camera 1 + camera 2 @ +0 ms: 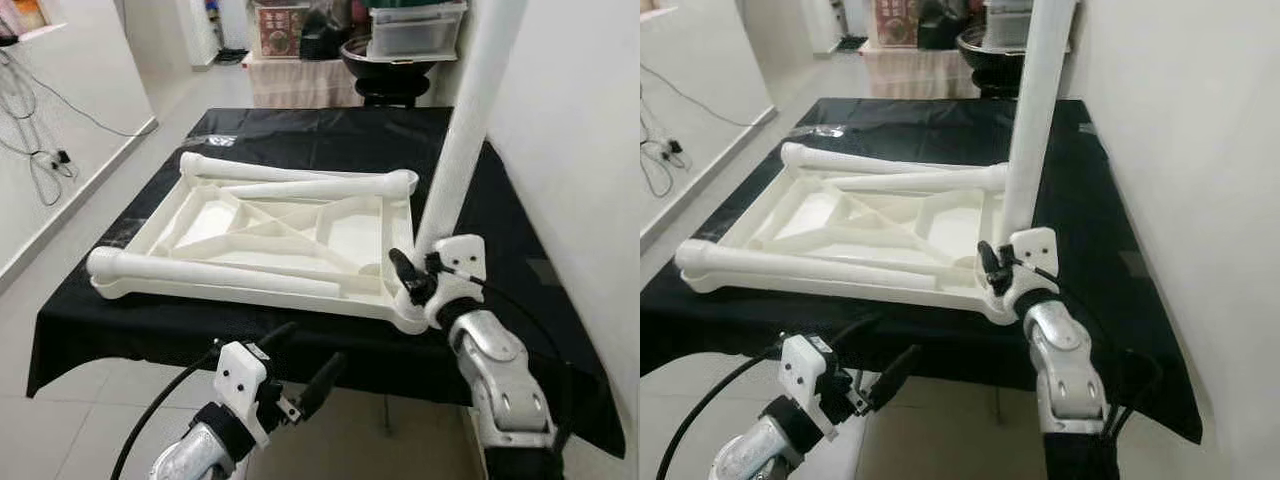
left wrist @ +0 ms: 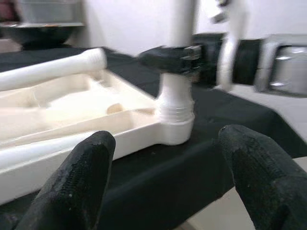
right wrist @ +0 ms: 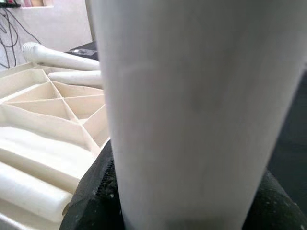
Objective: Building children table
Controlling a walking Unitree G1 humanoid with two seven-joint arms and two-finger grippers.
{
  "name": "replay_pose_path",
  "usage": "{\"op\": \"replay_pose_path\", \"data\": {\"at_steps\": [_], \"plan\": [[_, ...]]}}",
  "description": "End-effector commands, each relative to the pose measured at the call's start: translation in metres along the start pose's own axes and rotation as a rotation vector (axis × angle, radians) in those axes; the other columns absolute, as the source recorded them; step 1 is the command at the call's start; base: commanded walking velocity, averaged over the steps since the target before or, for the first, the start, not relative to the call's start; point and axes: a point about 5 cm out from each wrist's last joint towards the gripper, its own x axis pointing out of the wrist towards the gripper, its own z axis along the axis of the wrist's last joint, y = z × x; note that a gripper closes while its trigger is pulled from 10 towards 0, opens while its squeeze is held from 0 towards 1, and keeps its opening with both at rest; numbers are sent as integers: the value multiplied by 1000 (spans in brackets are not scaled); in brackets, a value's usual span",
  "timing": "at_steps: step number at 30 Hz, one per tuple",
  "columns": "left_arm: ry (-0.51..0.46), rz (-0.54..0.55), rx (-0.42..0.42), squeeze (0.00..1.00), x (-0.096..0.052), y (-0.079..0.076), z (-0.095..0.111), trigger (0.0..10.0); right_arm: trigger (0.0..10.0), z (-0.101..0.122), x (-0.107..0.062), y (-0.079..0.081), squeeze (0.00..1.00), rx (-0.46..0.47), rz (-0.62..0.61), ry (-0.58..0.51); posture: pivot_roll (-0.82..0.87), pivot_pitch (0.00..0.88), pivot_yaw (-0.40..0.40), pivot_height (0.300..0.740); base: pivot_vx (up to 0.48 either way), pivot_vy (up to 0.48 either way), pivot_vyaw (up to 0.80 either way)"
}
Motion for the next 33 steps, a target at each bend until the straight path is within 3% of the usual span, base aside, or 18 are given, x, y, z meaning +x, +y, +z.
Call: {"op": "replay_pose_path", "data": {"at_steps": [1,4,5,6,10,11,13,15,17,23,33], "plan": [[17,-6,-8,0,-1,-2,-1,10000,10000,-28,1,2,0,37,17,137,1,107,59,740,0,0,0],[19,-4,-6,0,-1,-2,-1,10000,10000,-25,0,4,0,37,-4,131,1,106,59,740,0,0,0],[20,-5,6,0,1,-1,-3,10000,10000,-12,4,2,1000,54,45,70,8,103,47,740,0,0,0],[20,-5,6,0,1,-1,-3,10000,10000,-12,4,2,1000,54,45,70,8,103,47,740,0,0,0],[18,9,24,0,7,4,-6,10000,10000,23,11,-9,969,44,216,-67,8,101,40,740,0,0,0],[14,20,23,0,8,5,-6,10000,10000,29,12,-13,0,26,255,-82,8,101,40,740,0,0,0],[8,28,28,0,9,7,-5,10000,10000,34,12,-17,0,10,324,-86,9,93,33,740,0,0,0],[-1,34,34,0,12,6,-3,10000,10000,37,8,-22,0,-88,499,-65,14,86,33,740,0,0,0],[-1,37,37,0,12,5,-3,10000,10000,36,6,-23,0,-113,539,-56,14,86,33,740,0,0,0],[-22,118,105,0,11,15,-3,10000,10000,30,7,-40,0,-130,626,2,25,62,31,740,0,0,0],[-69,81,58,0,18,13,-1,10000,10000,35,12,-42,0,-128,659,-5,19,49,34,740,0,0,0]]}}
